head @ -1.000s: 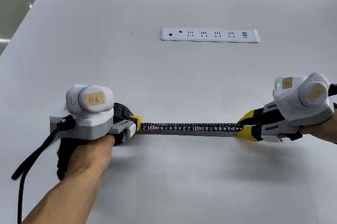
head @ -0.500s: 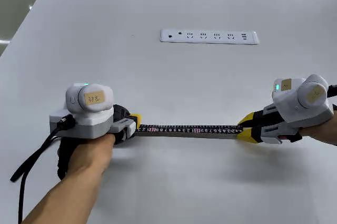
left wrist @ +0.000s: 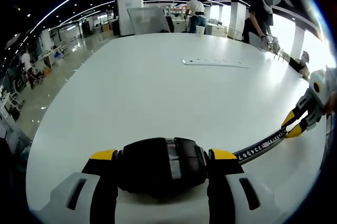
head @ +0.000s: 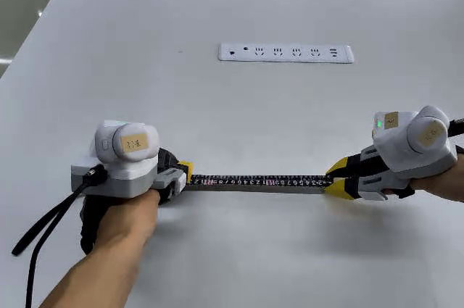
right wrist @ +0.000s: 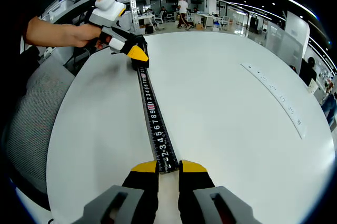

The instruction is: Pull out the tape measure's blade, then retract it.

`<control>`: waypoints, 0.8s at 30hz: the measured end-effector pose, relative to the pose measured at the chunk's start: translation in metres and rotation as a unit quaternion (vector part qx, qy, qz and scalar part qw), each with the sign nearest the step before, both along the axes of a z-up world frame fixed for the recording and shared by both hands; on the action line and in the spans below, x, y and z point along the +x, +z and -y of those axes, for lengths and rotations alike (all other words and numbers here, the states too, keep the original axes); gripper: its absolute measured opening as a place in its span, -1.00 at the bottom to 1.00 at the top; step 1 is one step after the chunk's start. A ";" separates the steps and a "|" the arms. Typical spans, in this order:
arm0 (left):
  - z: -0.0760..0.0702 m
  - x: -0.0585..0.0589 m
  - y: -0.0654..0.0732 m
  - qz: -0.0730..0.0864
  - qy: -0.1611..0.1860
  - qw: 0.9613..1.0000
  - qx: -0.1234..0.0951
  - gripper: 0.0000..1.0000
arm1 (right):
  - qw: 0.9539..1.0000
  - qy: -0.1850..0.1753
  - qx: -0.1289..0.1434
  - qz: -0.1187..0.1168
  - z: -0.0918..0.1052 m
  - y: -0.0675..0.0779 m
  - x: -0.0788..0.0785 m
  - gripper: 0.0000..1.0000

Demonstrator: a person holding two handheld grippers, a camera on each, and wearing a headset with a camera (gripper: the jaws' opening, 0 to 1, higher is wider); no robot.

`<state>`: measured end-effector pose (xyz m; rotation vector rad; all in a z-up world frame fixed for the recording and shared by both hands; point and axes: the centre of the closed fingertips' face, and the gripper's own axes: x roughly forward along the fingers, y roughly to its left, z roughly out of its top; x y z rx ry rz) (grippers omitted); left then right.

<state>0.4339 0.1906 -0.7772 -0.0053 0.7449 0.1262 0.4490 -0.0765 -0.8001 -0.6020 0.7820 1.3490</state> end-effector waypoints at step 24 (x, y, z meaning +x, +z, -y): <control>-0.003 0.000 -0.001 -0.003 -0.015 1.000 0.000 0.23 | 1.000 0.007 -0.004 0.008 -0.001 0.001 -0.001 -0.82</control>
